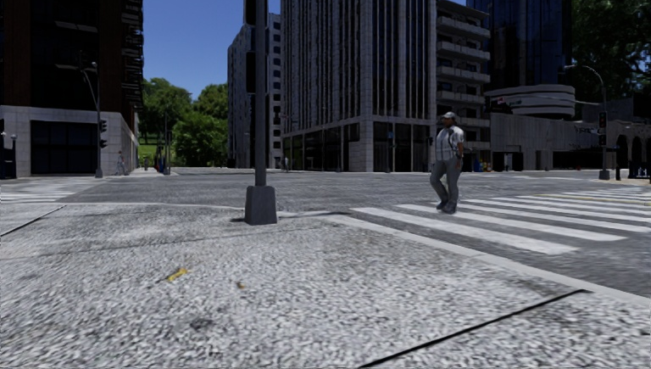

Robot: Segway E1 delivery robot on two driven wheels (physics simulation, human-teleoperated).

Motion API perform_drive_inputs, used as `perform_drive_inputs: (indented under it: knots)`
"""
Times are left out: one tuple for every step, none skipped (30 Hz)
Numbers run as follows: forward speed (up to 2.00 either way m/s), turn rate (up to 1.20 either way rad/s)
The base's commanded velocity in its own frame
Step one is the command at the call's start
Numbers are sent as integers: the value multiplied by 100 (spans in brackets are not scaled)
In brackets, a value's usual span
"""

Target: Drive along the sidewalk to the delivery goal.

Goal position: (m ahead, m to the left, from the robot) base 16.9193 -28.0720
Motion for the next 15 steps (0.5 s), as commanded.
perform_drive_inputs:
  knots:
    - [159,-53]
    - [159,-53]
    - [159,-53]
    - [159,-53]
    - [159,-53]
    - [159,-53]
    - [159,-53]
    - [159,-53]
    - [159,-53]
    - [159,-53]
    - [159,-53]
    - [159,-53]
    - [159,-53]
    - [159,-53]
    - [159,-53]
